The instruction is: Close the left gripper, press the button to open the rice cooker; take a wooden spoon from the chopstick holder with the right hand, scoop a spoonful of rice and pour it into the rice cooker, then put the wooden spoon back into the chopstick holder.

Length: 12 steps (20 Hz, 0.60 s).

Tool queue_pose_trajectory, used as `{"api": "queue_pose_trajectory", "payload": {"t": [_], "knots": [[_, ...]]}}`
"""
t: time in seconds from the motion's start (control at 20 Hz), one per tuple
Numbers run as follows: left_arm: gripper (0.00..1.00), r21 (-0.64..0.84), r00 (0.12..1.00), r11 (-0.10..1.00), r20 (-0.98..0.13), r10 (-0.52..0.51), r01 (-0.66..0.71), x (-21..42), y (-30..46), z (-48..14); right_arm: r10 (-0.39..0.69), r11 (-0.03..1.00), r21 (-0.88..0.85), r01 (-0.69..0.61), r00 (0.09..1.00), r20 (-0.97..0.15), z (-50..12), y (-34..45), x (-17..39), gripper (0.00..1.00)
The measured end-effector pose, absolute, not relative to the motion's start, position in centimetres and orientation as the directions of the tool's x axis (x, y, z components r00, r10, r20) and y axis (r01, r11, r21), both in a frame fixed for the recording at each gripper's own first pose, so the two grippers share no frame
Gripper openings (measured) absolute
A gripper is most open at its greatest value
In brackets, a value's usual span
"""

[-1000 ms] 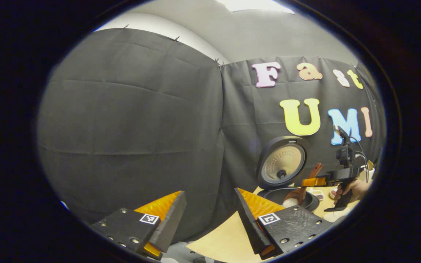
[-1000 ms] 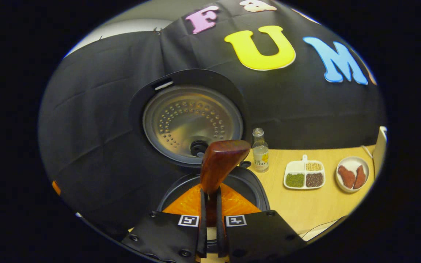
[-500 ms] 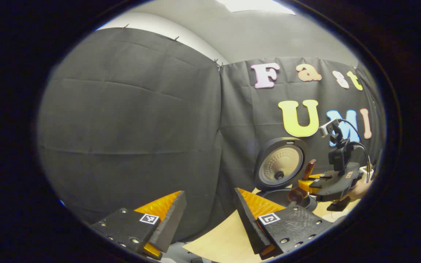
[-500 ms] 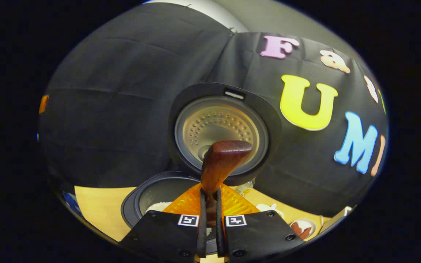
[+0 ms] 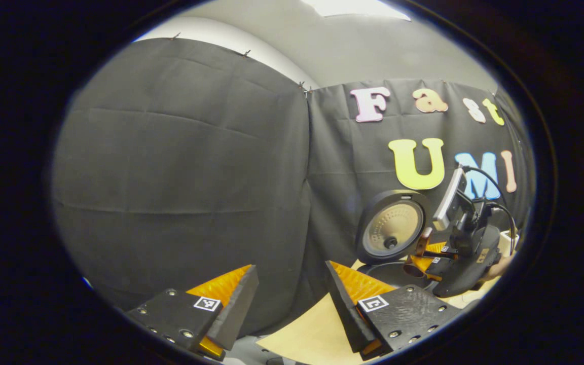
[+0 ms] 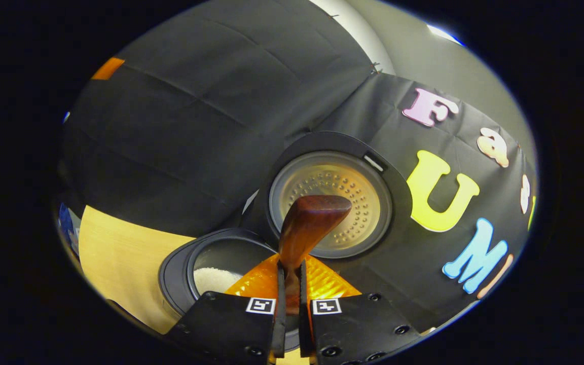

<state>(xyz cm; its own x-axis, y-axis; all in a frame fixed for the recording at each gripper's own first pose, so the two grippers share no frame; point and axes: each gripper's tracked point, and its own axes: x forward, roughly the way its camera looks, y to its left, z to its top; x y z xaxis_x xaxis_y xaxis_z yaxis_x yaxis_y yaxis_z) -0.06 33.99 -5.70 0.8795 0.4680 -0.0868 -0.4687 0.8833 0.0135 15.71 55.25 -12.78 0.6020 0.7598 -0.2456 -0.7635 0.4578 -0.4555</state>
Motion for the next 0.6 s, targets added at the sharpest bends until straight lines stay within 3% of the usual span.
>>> {"api": "queue_pose_trajectory", "payload": {"t": [0.3, 0.6], "knots": [[0.8, 0.018, 0.887, 0.891, -0.079, 0.454, -0.454, 0.7, 33.8, -5.2, 0.744, 0.602, -0.061, -0.796, 0.587, -0.321, -13.4, 54.4, 16.2, 0.13], [0.8, 0.026, 0.907, 0.909, -0.061, 0.416, -0.415, 2.2, 32.2, -4.2, 0.762, 0.645, 0.322, -0.693, 0.552, -0.338, -12.6, 51.9, 17.8, 0.13]]}}
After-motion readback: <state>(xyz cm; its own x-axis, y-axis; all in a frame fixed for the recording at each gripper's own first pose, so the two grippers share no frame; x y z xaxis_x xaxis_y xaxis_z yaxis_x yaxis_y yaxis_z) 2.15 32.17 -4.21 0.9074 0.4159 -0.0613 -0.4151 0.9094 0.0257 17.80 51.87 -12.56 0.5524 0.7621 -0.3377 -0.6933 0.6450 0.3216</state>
